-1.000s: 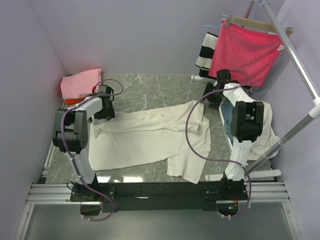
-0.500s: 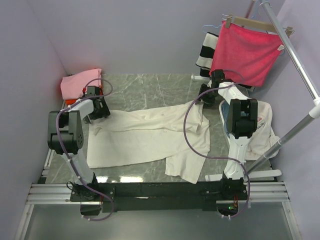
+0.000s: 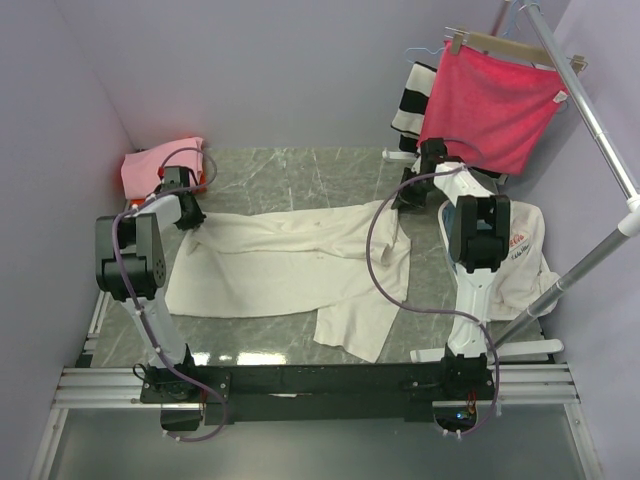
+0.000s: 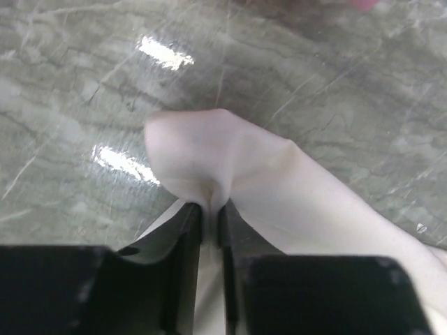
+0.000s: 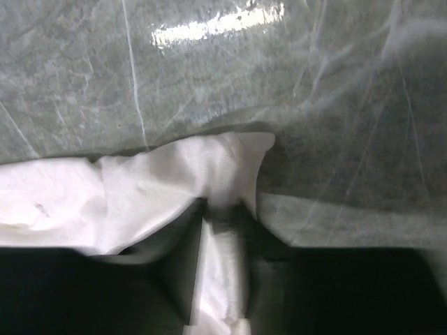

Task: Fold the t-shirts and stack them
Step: Fold the tshirt

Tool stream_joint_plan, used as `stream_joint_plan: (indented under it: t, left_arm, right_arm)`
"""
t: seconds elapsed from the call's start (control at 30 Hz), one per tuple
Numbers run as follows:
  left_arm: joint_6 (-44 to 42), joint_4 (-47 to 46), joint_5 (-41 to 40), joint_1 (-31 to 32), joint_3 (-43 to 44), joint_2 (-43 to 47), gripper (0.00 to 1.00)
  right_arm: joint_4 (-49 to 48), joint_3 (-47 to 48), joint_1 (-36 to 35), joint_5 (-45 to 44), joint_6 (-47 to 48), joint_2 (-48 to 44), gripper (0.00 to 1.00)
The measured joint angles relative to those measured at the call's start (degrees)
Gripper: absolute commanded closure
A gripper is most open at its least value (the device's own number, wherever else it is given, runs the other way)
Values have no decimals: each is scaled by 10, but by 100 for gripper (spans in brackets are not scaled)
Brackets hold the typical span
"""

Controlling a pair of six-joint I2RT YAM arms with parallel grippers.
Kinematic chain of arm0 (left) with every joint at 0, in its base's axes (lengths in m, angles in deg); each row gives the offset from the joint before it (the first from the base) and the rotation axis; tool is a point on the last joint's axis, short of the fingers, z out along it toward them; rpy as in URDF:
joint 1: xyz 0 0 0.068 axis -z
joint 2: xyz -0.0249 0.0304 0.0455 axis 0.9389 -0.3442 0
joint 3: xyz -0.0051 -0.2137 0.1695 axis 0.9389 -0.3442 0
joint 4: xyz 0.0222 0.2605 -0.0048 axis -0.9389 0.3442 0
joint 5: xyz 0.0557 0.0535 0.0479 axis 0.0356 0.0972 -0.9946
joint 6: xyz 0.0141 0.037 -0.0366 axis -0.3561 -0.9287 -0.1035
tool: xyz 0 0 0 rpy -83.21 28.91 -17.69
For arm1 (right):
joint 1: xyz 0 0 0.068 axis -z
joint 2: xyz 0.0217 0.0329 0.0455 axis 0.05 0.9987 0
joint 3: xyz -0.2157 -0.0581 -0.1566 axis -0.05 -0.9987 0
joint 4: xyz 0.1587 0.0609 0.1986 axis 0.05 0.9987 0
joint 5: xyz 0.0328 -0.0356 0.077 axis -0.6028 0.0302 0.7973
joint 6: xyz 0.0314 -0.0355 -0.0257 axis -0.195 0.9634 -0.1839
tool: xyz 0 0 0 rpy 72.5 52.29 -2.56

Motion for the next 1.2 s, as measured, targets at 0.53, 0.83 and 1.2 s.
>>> stream_joint_plan:
  t: [0.53, 0.83, 1.2]
  left_arm:
    - [-27, 55, -87, 2, 50, -7, 73]
    - [-42, 53, -233, -2, 45, -6, 32]
    - [-18, 47, -271, 31, -18, 76, 2]
  right_arm:
    - [12, 66, -1, -39, -7, 26, 100]
    - [10, 104, -2, -134, -17, 26, 60]
    - [-35, 52, -17, -170, -10, -46, 19]
